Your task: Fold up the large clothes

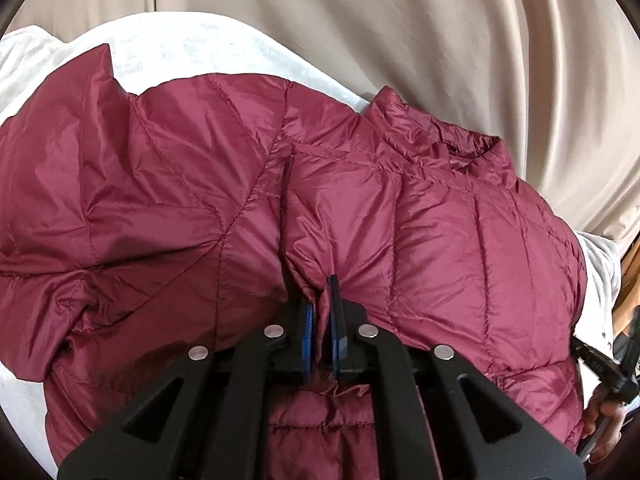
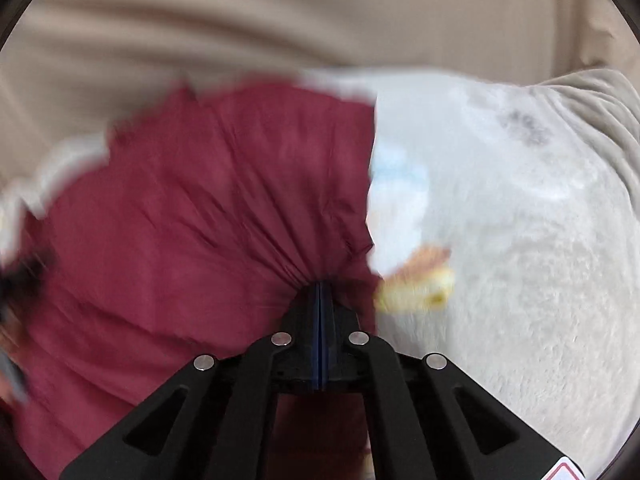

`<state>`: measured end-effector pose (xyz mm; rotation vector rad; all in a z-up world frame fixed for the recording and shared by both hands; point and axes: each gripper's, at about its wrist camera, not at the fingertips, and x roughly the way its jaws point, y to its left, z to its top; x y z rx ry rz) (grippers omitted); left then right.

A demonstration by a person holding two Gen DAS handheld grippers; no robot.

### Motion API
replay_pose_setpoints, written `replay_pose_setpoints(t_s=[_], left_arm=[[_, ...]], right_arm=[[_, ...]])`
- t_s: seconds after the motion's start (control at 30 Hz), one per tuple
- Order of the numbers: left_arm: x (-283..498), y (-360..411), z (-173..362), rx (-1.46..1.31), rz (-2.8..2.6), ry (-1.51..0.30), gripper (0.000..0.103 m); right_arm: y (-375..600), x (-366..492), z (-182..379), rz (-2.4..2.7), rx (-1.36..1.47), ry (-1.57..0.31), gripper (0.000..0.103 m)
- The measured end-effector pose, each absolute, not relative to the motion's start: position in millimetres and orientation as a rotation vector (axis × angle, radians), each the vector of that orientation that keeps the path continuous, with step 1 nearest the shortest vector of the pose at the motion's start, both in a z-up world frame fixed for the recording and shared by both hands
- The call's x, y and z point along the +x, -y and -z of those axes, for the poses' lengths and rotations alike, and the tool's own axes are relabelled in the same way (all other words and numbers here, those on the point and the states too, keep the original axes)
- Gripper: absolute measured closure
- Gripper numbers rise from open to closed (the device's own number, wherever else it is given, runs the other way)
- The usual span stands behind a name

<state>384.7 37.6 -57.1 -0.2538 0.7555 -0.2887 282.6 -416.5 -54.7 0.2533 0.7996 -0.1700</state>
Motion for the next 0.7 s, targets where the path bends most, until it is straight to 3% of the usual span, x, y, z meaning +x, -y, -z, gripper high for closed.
replay_pose_setpoints(t_s=[0.2,0.27,0.37,0.5,0.7], left_arm=[[341,-91,27,-0.335,0.238,-0.692,0.088],[318,-133,17,-0.400,0.188,-0.661,0.070],[295,-198,12,-0.468,0.043,-0.637,0.056],[281,-287,17,-0.591,-0.100,-0.645,0.053],[272,-403,25,-0.777,-0.339,-0.566,0.053]], right_arm=[[409,235,21,0.146,0.262,-0.750,0.102],[398,223,17,0.117,0.243,-0.736,0.102],[372,205,18,0.075,0.222,-0.738,0.094],[357,174,29,0.086,0.205,-0.761,0.072],[358,129,41,0.127,0.192,-0.781,0.065]])
